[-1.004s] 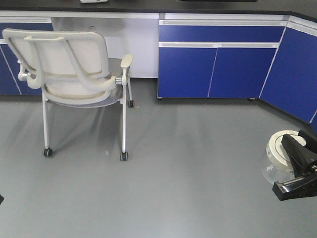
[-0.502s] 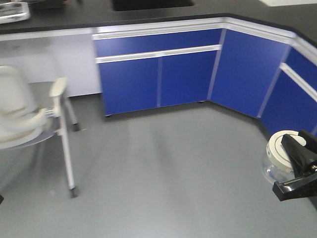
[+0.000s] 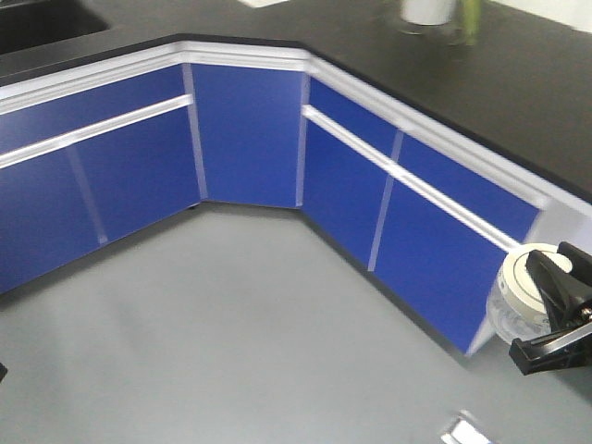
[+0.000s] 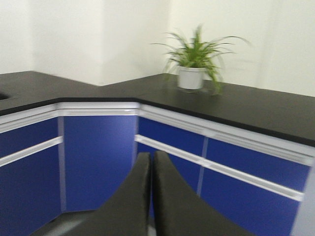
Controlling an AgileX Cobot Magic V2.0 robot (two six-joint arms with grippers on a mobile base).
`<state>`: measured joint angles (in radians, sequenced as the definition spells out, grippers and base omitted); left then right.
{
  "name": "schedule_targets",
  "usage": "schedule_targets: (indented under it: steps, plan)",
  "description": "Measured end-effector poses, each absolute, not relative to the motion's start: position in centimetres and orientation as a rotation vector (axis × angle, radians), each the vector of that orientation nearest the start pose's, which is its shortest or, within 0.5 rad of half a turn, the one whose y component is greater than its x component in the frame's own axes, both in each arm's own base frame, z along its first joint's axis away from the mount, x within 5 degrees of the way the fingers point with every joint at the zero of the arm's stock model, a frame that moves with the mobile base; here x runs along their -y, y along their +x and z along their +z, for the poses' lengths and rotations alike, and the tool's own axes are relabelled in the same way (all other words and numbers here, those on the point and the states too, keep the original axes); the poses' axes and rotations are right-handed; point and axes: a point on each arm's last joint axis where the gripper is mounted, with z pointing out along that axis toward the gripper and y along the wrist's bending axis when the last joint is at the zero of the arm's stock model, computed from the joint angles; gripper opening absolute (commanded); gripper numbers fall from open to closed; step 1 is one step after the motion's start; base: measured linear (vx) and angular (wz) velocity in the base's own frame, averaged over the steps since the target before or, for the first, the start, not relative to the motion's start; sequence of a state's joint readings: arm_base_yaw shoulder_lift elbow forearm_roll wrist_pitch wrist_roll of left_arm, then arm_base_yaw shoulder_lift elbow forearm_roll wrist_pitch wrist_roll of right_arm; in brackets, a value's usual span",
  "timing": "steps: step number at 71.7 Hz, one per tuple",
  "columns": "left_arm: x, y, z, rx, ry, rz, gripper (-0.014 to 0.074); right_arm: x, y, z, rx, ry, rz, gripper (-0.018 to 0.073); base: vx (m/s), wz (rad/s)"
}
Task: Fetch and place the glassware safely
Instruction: 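Drive the base toward the blue-cabinet bench holding the jar, then drive up to the black bench top with the jar in the right gripper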
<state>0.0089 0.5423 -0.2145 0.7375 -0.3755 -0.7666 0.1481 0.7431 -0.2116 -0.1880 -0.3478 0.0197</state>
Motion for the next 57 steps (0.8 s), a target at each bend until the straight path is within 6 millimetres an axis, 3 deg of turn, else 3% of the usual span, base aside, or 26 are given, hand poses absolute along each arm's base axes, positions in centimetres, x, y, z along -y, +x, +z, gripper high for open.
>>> schedule_targets:
  steps: [57]
  plan:
    - [2.14, 11.51, 26.72, -1.527, 0.143, -0.235, -0.0007, -2.7, 14.19, 24.52, -1.645, -0.302, 0.046, -0.0003, 0.21, -0.82]
